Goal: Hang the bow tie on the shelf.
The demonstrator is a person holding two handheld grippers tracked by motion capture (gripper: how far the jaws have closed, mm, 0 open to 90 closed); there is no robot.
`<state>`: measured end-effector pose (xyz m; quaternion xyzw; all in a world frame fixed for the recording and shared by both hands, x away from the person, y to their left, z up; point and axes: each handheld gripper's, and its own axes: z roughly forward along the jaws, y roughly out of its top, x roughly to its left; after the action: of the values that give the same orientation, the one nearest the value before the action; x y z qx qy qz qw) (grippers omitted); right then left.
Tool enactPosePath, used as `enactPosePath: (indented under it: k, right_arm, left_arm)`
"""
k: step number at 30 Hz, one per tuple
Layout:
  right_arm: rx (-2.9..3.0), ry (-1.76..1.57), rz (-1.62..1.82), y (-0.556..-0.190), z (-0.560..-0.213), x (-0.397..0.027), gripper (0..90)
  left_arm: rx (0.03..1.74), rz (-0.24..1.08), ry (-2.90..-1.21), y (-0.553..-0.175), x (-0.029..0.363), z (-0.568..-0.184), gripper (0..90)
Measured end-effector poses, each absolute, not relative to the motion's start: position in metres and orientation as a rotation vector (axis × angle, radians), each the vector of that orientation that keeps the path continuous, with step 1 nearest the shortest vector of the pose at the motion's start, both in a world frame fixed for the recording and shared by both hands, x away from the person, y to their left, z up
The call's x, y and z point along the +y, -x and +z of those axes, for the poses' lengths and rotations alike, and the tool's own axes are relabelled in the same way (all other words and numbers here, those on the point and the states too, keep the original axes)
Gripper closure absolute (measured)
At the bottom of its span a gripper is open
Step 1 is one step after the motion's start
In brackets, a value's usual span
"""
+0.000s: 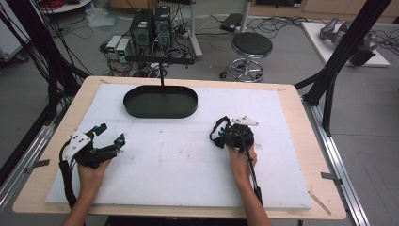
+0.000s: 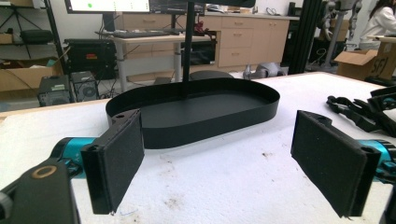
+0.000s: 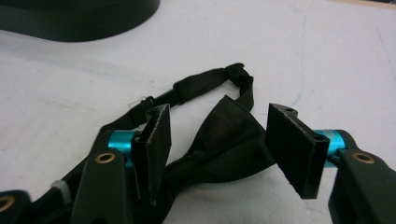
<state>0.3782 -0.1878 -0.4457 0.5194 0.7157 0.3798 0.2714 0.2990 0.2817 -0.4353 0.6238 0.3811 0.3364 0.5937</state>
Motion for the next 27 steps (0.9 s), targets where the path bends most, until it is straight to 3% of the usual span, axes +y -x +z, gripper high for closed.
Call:
enactPosePath:
  k: [6, 15, 20, 27]
  right_arm:
    - [1.966, -1.416, 0.981, -0.385, -0.448, -0.186, 49.0]
    - [1.996, -1.381, 0.951, -0.384, -0.448, -0.18, 73.5]
    - [1.987, -1.344, 0.936, -0.383, -0.446, -0.179, 79.4]
    - [1.94, -1.274, 0.985, -0.377, -0.435, -0.177, 80.1]
  left_arm:
    - [0.886, 0.782, -1.45, -0.299, 0.282, -0.435, 17.5]
    - [0.885, 0.781, -1.451, -0.299, 0.282, -0.435, 17.5]
    - [0.882, 0.781, -1.451, -0.299, 0.282, -0.435, 17.5]
    - [0.877, 0.784, -1.452, -0.299, 0.281, -0.435, 17.8]
